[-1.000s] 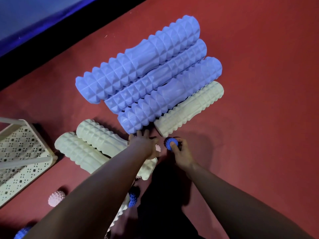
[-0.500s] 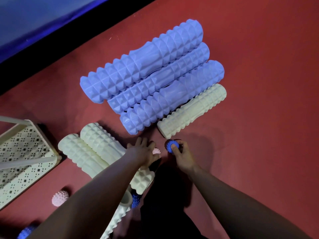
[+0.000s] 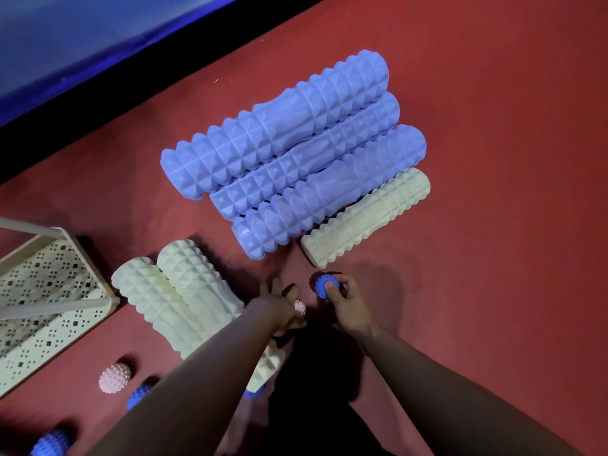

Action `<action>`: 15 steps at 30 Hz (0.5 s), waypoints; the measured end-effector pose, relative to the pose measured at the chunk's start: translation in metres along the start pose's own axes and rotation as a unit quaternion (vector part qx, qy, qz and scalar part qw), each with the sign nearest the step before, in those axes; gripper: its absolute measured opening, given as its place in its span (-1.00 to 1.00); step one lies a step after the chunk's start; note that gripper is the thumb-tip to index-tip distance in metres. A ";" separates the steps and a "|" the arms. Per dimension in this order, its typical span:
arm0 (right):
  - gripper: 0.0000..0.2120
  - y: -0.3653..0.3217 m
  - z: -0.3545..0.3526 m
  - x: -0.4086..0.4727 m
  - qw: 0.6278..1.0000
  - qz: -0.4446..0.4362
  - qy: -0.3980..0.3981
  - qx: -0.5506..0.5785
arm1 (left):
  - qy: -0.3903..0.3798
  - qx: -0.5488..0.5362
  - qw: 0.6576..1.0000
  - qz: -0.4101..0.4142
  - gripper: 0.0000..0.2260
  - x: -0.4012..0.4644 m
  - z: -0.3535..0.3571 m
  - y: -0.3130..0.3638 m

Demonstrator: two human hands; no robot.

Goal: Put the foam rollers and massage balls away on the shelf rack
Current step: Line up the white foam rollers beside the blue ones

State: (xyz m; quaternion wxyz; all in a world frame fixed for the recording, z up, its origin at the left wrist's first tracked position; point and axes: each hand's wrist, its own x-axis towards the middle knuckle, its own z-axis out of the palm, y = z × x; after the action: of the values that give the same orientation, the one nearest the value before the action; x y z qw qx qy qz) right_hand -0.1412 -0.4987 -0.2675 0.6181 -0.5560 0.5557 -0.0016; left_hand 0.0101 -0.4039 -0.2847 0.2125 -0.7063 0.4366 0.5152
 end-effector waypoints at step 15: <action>-0.79 -0.036 0.004 -0.025 0.998 0.052 -0.028 0.038 | 0.235 -0.091 0.967 -0.031 -0.32 -0.023 0.053 0.029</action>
State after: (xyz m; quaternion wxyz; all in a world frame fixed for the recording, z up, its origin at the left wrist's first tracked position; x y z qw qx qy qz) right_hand -0.1256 -0.4945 -0.2261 0.6536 -0.5021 0.5657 0.0251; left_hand -0.0449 -0.3700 -0.2795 0.0542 -0.8372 0.4033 0.3655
